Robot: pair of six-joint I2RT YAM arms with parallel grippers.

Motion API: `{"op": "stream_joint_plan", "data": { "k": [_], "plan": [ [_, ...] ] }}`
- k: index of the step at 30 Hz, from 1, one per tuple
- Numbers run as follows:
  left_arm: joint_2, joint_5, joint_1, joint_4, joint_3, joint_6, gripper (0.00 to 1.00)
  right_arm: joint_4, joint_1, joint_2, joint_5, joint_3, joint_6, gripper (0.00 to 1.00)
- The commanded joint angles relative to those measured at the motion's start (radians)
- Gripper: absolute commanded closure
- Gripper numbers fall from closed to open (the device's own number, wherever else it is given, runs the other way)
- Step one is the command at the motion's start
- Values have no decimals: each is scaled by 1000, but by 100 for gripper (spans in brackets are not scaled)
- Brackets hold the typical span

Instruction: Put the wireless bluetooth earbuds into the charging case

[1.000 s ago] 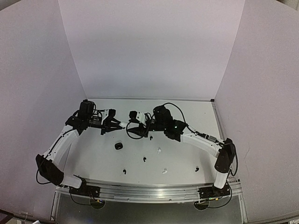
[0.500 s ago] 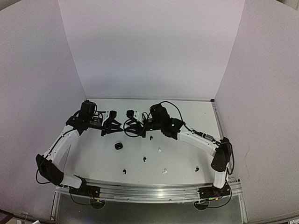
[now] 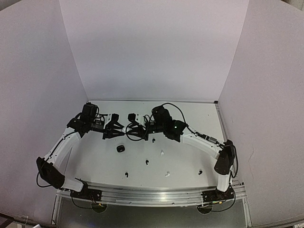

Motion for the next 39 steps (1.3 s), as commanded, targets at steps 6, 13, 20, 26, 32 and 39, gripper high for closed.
{"op": "stream_joint_plan", "data": {
  "k": [6,13,20,26,32,39],
  "plan": [
    [8,-48,-5,-110,44,129,60,-22,6,-13,-16,30,-37,100],
    [7,-49,-11,-52,48,27,69,-23,9,-2,-12,44,-40,100],
    [13,-47,-16,-49,52,24,68,-28,9,13,-5,59,-43,100],
    [24,-40,-17,-41,61,15,74,-36,12,25,-7,76,-45,100],
    [23,-41,-19,-38,59,12,72,-53,14,32,7,78,-57,100],
    [22,-39,-19,-40,58,21,89,-63,16,43,2,96,-58,100]
  ]
}}
